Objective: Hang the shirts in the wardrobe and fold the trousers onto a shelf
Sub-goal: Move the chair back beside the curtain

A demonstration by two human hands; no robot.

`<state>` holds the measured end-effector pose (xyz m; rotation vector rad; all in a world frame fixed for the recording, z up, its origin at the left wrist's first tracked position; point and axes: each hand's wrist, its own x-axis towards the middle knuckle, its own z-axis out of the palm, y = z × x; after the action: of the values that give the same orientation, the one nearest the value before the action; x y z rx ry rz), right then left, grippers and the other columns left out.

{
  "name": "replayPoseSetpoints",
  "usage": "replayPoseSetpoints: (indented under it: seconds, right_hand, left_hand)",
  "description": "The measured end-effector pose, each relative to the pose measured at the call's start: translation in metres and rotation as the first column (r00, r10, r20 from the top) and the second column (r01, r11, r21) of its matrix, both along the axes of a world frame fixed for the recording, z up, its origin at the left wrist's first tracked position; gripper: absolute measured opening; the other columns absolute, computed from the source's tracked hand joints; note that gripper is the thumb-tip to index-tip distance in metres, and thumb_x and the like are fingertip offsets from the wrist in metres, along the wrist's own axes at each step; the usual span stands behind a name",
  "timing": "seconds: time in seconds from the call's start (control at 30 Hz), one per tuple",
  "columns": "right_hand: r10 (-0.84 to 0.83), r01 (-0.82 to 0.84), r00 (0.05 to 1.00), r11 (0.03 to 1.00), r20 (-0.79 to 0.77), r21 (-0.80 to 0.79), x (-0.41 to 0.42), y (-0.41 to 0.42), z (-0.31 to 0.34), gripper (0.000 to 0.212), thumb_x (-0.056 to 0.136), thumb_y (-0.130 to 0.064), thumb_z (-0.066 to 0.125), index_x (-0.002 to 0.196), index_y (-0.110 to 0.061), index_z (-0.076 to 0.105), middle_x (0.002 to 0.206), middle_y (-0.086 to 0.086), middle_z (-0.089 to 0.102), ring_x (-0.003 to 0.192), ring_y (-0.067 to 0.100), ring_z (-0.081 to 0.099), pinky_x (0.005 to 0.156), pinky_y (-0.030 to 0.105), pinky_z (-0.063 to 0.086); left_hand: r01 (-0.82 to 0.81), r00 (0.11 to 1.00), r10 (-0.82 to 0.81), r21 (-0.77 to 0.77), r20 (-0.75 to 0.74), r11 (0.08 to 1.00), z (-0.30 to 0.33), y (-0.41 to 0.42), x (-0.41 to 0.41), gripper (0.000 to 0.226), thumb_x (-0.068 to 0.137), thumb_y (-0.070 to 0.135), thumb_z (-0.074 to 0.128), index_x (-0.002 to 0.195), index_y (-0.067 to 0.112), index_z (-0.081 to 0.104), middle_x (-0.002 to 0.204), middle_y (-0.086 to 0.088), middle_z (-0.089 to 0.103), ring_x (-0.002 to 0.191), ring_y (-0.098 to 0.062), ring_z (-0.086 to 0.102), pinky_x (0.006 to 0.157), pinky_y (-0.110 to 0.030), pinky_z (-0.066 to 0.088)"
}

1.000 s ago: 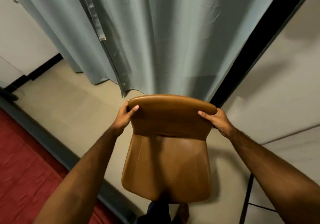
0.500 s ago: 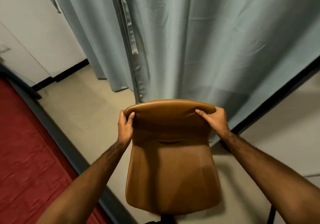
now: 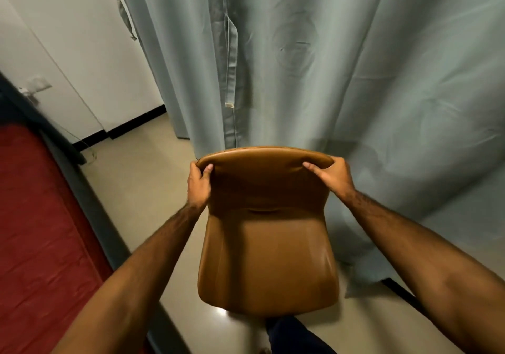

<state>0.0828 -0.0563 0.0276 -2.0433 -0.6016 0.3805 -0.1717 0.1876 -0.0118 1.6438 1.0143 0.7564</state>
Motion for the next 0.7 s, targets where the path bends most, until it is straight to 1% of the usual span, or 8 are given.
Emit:
replayPoseSetpoints:
  seconds: [0.1,0.23,0.33,0.47,0.53,0.6,0.63,0.7]
  right_hand:
    - [0.000,0.000,1.000,1.000,-0.026,0.000,0.022,0.033,-0.010,0.058,0.050,-0.081,0.077,0.084,-0.033,0.076,0.083,-0.012,0.076,0.081,0.005,0.072,0.080,0.039,0.061]
    - [-0.008,0.005,0.998,0.999,-0.067,-0.039,0.058,0.073,-0.039,0.046,0.058,-0.070,0.081,0.079,-0.029,0.075,0.080,-0.011,0.075,0.079,0.003,0.071,0.082,0.039,0.060]
    - [-0.016,0.012,0.989,1.000,-0.149,-0.025,0.107,0.121,-0.061,0.067,0.049,-0.078,0.081,0.086,-0.022,0.077,0.083,-0.008,0.077,0.083,0.010,0.073,0.086,0.044,0.059]
    - [-0.050,0.047,0.985,0.999,-0.165,-0.024,0.155,0.168,-0.083,0.076,0.047,-0.079,0.081,0.091,-0.017,0.076,0.087,-0.006,0.077,0.083,0.011,0.074,0.086,0.043,0.059]
    - [-0.099,0.091,0.983,0.994,-0.154,-0.055,0.176,0.193,-0.089,0.072,0.051,-0.074,0.083,0.094,-0.016,0.075,0.091,-0.005,0.076,0.084,0.009,0.072,0.088,0.039,0.059]
    - [-0.162,0.149,0.976,0.984,-0.148,-0.096,0.190,0.216,-0.090,0.059,0.062,-0.057,0.086,0.101,-0.016,0.071,0.103,0.003,0.075,0.094,0.016,0.070,0.092,0.037,0.055]
    - [-0.185,0.169,0.972,0.978,-0.142,-0.122,0.197,0.226,-0.093,0.058,0.067,-0.051,0.086,0.110,-0.015,0.069,0.110,0.008,0.073,0.101,0.022,0.068,0.095,0.037,0.053]
    - [-0.197,0.170,0.968,0.970,-0.154,-0.174,0.216,0.247,-0.101,0.064,0.073,-0.048,0.084,0.120,-0.011,0.065,0.120,0.012,0.069,0.112,0.029,0.064,0.099,0.037,0.050]
  left_hand:
    - [-0.002,0.999,0.001,-0.021,-0.032,1.000,-0.011,0.033,0.023,0.016,0.104,0.028,0.050,0.114,0.015,0.048,0.114,-0.007,0.060,0.110,-0.023,0.056,0.095,-0.033,0.044]
    - [0.006,0.992,-0.016,-0.081,-0.123,0.997,-0.042,0.075,0.056,0.029,0.103,0.037,0.050,0.120,0.013,0.049,0.119,-0.007,0.060,0.116,-0.028,0.057,0.105,-0.046,0.045]
    - [0.005,0.982,-0.024,-0.102,-0.188,0.995,-0.052,0.120,0.098,0.031,0.102,0.043,0.049,0.119,0.018,0.049,0.120,-0.005,0.060,0.118,-0.030,0.057,0.107,-0.054,0.043]
    - [-0.014,0.976,-0.024,-0.174,-0.215,0.985,-0.057,0.163,0.142,0.035,0.102,0.041,0.052,0.125,0.015,0.051,0.124,-0.006,0.061,0.119,-0.029,0.057,0.108,-0.053,0.043]
    - [0.016,0.971,-0.064,-0.206,-0.229,0.978,-0.060,0.182,0.164,0.039,0.102,0.039,0.053,0.129,0.012,0.050,0.128,-0.008,0.060,0.119,-0.027,0.057,0.106,-0.050,0.045]
    - [0.063,0.963,-0.119,-0.224,-0.244,0.972,-0.064,0.200,0.183,0.039,0.101,0.035,0.055,0.131,0.010,0.051,0.129,-0.010,0.060,0.119,-0.026,0.057,0.105,-0.047,0.047]
    - [0.086,0.957,-0.146,-0.232,-0.252,0.969,-0.066,0.209,0.192,0.038,0.101,0.031,0.056,0.131,0.009,0.051,0.129,-0.011,0.060,0.118,-0.026,0.057,0.105,-0.046,0.047]
    - [0.116,0.945,-0.192,-0.278,-0.264,0.953,-0.069,0.230,0.211,0.036,0.101,0.022,0.057,0.133,0.009,0.048,0.131,-0.011,0.058,0.119,-0.026,0.056,0.105,-0.045,0.046]
